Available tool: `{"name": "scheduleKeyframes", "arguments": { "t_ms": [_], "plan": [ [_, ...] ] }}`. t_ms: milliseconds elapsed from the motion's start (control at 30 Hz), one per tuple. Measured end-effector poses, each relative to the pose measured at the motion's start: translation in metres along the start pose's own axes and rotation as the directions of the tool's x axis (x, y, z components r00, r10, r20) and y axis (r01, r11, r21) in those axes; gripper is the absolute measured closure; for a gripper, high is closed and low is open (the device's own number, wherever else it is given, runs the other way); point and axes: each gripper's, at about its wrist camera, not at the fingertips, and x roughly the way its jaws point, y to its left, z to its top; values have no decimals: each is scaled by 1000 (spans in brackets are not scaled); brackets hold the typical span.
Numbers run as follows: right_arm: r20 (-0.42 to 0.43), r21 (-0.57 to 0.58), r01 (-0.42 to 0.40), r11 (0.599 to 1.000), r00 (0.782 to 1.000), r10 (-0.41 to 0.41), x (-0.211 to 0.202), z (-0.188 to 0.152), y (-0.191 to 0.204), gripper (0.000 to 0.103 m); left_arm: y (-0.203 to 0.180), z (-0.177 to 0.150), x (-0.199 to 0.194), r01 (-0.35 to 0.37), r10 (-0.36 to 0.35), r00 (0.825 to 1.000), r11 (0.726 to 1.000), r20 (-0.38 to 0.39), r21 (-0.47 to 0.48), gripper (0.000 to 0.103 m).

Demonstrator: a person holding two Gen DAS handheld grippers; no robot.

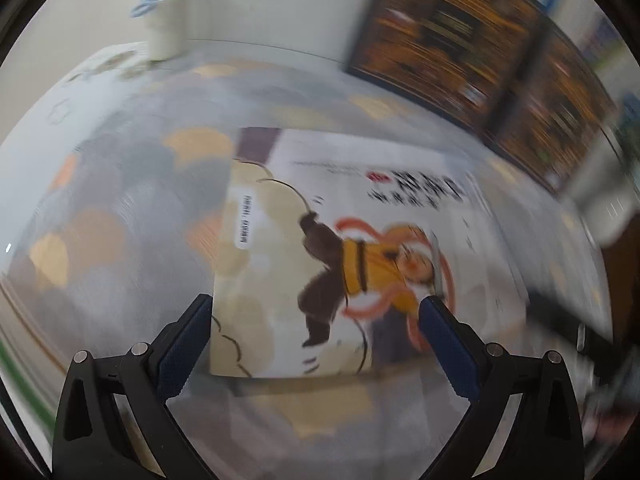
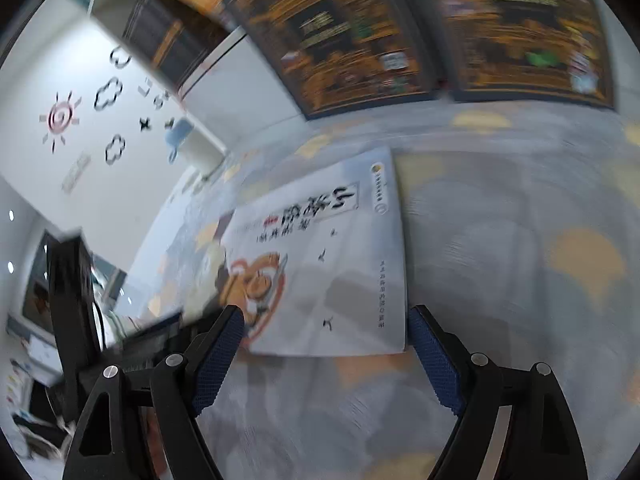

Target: Organize books

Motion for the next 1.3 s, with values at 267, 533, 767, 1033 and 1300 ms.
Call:
{"name": "scheduleKeyframes", "arguments": {
  "t_ms": [267, 533, 767, 1033, 1300],
  "plan": [
    [161, 167, -22, 986, 987, -5, -83, -21, -64, 20, -72, -105, -49, 289, -260, 956, 915, -136, 282, 14],
    [177, 278, -41, 960, 984, -9, -122, -65, -77, 20, -63, -26, -63, 113, -168, 973, 944, 158, 309, 15],
    [87, 269, -57, 961, 996, 35, -99, -96, -49, 21, -32, 6, 15, 113, -114, 994, 984, -7, 141, 15],
    [65, 254, -29, 967, 998, 13, -72, -68, -46, 23, -62, -39, -4, 199, -186, 980, 933, -72, 302, 15],
    [5, 162, -26, 986, 1000, 25, -74, -66, -43, 23, -59, -109, -51, 452, -373, 884, 834, -281, 316, 14]
  ]
}}
